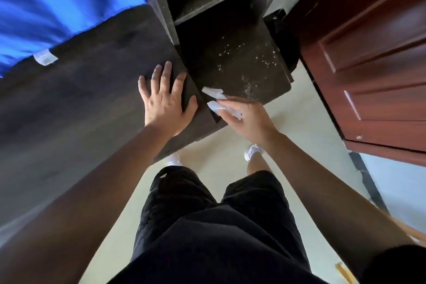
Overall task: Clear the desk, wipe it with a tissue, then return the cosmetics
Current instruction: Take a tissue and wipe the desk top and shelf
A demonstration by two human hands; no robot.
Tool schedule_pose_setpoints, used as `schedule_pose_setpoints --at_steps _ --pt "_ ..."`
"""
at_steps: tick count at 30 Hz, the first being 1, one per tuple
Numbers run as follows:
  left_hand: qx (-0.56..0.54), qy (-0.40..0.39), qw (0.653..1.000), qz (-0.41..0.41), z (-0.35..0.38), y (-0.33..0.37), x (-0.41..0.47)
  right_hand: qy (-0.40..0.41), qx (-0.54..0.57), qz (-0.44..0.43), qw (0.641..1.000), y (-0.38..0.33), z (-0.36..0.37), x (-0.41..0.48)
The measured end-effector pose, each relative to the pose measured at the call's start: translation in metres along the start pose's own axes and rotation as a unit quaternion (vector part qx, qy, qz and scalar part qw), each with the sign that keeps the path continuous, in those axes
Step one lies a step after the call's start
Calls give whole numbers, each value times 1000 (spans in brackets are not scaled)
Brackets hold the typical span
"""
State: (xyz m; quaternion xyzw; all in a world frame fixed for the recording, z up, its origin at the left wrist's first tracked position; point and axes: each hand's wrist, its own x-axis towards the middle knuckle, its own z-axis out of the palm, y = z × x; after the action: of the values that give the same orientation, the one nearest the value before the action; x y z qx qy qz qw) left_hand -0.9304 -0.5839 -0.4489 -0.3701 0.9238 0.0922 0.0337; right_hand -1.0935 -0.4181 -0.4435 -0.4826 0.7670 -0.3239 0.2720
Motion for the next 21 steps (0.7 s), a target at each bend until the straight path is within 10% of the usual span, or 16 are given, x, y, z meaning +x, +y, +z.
schedule_pose_setpoints --at_steps 21 --pt "-93 -54 978 -181 114 199 5 -232 -272 -95 929 194 -73 43"
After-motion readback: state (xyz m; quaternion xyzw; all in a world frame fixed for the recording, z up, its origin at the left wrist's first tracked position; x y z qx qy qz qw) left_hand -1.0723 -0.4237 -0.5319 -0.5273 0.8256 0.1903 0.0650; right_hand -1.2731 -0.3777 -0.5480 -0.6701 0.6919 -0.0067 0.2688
